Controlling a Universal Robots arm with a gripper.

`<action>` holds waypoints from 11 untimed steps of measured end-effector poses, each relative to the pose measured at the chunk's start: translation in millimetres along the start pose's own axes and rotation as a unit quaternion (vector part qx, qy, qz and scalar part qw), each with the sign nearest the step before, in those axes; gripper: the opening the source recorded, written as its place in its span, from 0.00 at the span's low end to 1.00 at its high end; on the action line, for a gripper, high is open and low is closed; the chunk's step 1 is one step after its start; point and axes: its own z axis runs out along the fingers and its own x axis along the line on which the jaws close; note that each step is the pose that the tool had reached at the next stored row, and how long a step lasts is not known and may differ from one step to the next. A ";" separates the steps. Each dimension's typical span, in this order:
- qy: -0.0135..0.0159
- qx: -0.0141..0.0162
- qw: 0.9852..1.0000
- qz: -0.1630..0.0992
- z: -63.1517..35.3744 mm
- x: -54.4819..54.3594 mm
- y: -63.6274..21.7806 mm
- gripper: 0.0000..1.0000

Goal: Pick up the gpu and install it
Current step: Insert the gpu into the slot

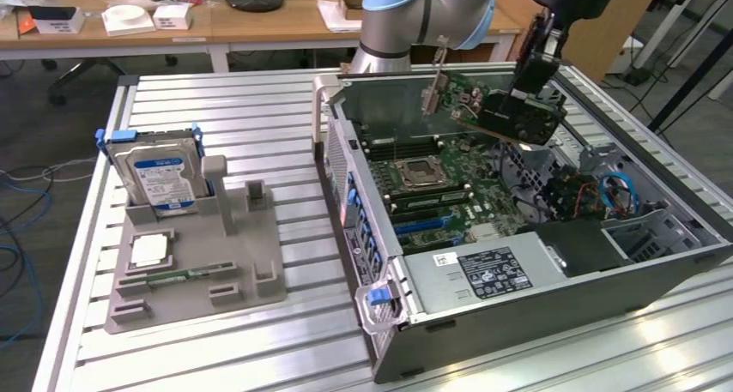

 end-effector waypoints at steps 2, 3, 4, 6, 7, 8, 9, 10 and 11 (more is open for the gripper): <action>0.001 0.000 1.000 -0.015 0.0 0.0 0.1 0.26; 0.001 0.001 1.000 -0.022 0.0 0.0 0.0 0.26; 0.002 0.001 1.000 -0.030 0.0 0.0 0.0 0.26; 0.002 0.002 0.999 -0.044 0.0 0.0 0.0 0.26; 0.003 0.002 0.999 -0.051 0.0 0.0 0.0 0.26; 0.003 0.002 0.998 -0.058 0.0 0.0 0.0 0.26; 0.003 0.002 0.998 -0.064 0.0 0.0 0.0 0.26; 0.004 0.002 0.997 -0.072 0.0 0.0 0.0 0.26; 0.004 0.003 0.997 -0.079 0.0 0.0 -0.1 0.26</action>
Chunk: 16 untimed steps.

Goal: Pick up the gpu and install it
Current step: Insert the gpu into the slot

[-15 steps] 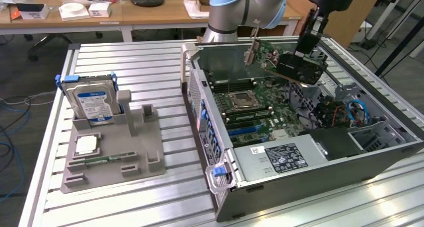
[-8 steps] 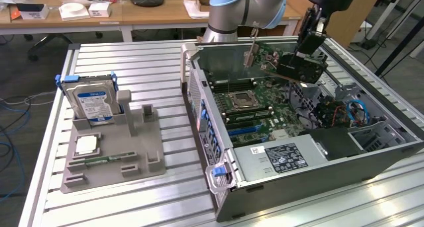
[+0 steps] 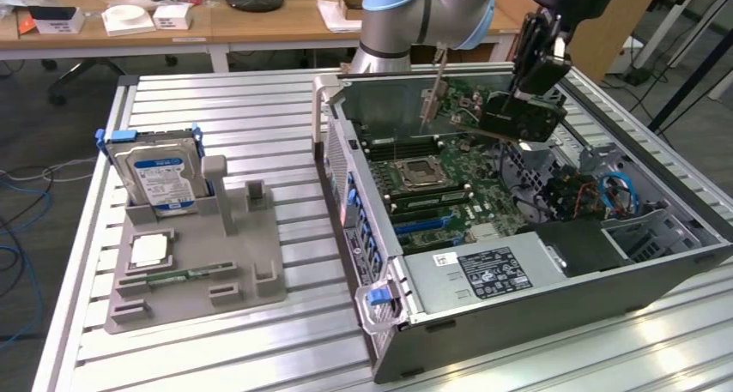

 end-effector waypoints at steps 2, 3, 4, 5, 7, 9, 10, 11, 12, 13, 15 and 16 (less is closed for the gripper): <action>0.001 0.000 1.000 -0.014 0.0 0.0 0.0 0.26; 0.001 0.001 1.000 -0.021 0.0 0.0 -0.1 0.26; 0.001 0.001 1.000 -0.027 0.0 -0.1 -0.1 0.26; 0.002 0.001 0.999 -0.034 0.0 -0.1 -0.1 0.26; 0.003 0.002 0.999 -0.049 0.0 -0.1 -0.1 0.26; 0.003 0.002 0.998 -0.063 0.0 -0.1 -0.1 0.26; 0.004 0.002 0.998 -0.070 0.0 -0.1 -0.2 0.26; 0.004 0.003 0.997 -0.077 0.0 -0.1 -0.2 0.26; 0.005 0.003 0.996 -0.085 0.0 -0.1 -0.2 0.26; 0.005 0.003 0.996 -0.092 0.0 -0.1 -0.2 0.26; 0.006 0.004 0.994 -0.107 0.0 -0.1 -0.2 0.26; 0.006 0.004 0.993 -0.114 0.0 -0.1 -0.2 0.26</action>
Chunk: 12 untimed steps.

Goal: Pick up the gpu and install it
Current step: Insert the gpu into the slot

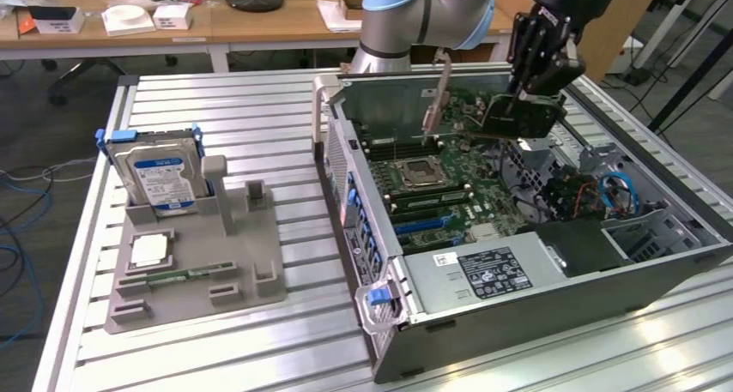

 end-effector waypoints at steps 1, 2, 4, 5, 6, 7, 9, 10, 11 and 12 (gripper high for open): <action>0.000 0.000 1.000 -0.007 0.0 0.0 0.0 0.26; 0.001 0.000 1.000 -0.014 0.0 0.0 0.0 0.26; 0.002 0.001 1.000 -0.029 0.0 0.0 0.0 0.26; 0.002 0.001 0.999 -0.036 0.0 0.0 0.0 0.26; 0.002 0.002 0.999 -0.043 0.0 0.0 0.0 0.26; 0.003 0.002 0.999 -0.051 0.0 0.0 0.0 0.26; 0.004 0.002 0.998 -0.066 0.0 0.0 0.0 0.26; 0.004 0.003 0.997 -0.073 0.0 0.0 0.0 0.26; 0.004 0.003 0.997 -0.080 0.0 0.0 0.0 0.26; 0.005 0.003 0.996 -0.087 0.0 0.0 0.0 0.26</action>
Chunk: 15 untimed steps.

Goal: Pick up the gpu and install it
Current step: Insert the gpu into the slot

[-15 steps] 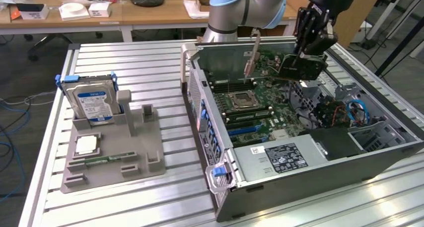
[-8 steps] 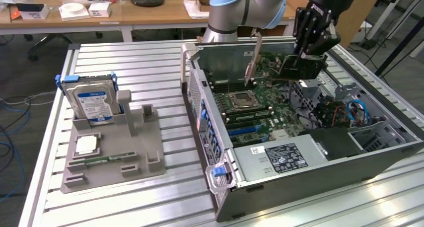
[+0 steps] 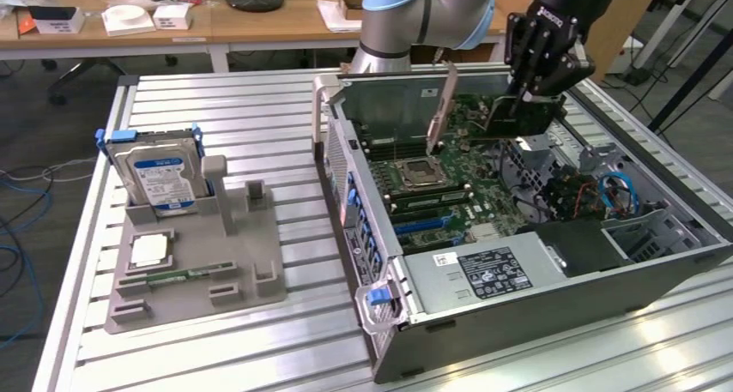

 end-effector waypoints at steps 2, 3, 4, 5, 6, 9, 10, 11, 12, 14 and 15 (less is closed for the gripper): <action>0.001 0.000 1.000 -0.012 0.0 0.0 0.0 0.26; 0.001 0.001 1.000 -0.015 0.0 0.0 0.0 0.26; 0.001 0.001 1.000 -0.015 0.0 0.0 0.0 0.26; 0.001 0.001 1.000 -0.015 0.0 0.0 0.0 0.26; 0.001 0.001 1.000 -0.015 0.0 0.0 0.0 0.26; 0.001 0.001 1.000 -0.015 0.4 -0.1 -0.1 0.26; 0.001 0.001 1.000 -0.015 0.7 -0.1 -0.1 0.26; 0.001 0.002 1.000 -0.015 1.2 -0.1 -0.1 0.26; 0.001 0.002 1.000 -0.015 1.8 -0.1 -0.1 0.26; 0.001 0.002 1.000 -0.015 3.6 -0.2 -0.2 0.26; 0.001 0.003 1.000 -0.015 4.5 -0.2 -0.3 0.26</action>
